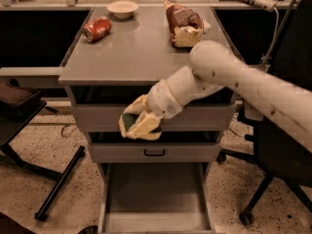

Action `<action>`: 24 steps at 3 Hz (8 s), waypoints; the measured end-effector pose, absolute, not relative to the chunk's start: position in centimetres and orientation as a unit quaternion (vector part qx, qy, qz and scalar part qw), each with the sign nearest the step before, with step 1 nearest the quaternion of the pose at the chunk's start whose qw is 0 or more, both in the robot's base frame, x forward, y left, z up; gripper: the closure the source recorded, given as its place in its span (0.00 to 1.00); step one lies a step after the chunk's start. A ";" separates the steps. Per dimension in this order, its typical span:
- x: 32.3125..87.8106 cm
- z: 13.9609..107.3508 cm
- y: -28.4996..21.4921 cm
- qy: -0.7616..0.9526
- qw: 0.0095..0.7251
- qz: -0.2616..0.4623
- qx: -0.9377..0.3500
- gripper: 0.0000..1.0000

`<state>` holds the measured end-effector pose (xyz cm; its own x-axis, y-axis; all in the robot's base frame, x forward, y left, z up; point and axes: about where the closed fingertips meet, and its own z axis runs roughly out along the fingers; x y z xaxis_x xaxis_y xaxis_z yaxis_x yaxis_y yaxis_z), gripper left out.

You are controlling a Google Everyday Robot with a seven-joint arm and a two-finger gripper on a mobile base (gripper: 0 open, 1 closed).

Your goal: Place sponge into bottom drawer

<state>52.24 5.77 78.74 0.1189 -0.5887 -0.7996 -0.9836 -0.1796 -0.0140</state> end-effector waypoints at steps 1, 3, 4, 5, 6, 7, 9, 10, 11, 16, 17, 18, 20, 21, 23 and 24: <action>49.3 73.7 8.4 0.541 0.282 0.407 -0.679 1.00; 49.2 73.0 8.4 0.559 0.277 0.409 -0.666 1.00; 47.1 71.4 8.3 0.589 0.292 0.422 -0.624 1.00; 43.1 66.0 8.3 0.610 0.323 0.462 -0.557 1.00; 42.5 59.9 10.5 0.600 0.374 0.472 -0.527 1.00; 43.5 56.7 11.1 0.612 0.392 0.471 -0.500 1.00; 43.7 56.0 11.8 0.611 0.395 0.464 -0.506 1.00; 46.7 53.5 12.7 0.617 0.425 0.423 -0.508 1.00; 51.5 49.6 12.5 0.652 0.461 0.369 -0.476 1.00; 56.7 34.1 6.6 0.760 0.435 0.286 -0.389 1.00; 59.2 29.2 6.6 0.778 0.429 0.287 -0.359 1.00; 60.3 24.6 6.0 0.799 0.410 0.287 -0.333 1.00; 59.1 19.8 4.6 0.825 0.372 0.294 -0.307 1.00; 58.3 18.3 4.6 0.830 0.357 0.305 -0.301 1.00; 58.3 16.8 4.4 0.840 0.342 0.304 -0.292 1.00; 58.1 14.5 3.3 0.855 0.321 0.304 -0.270 1.00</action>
Offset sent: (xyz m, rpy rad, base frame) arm -0.0223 0.0206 -0.0369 0.0720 0.0678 0.0549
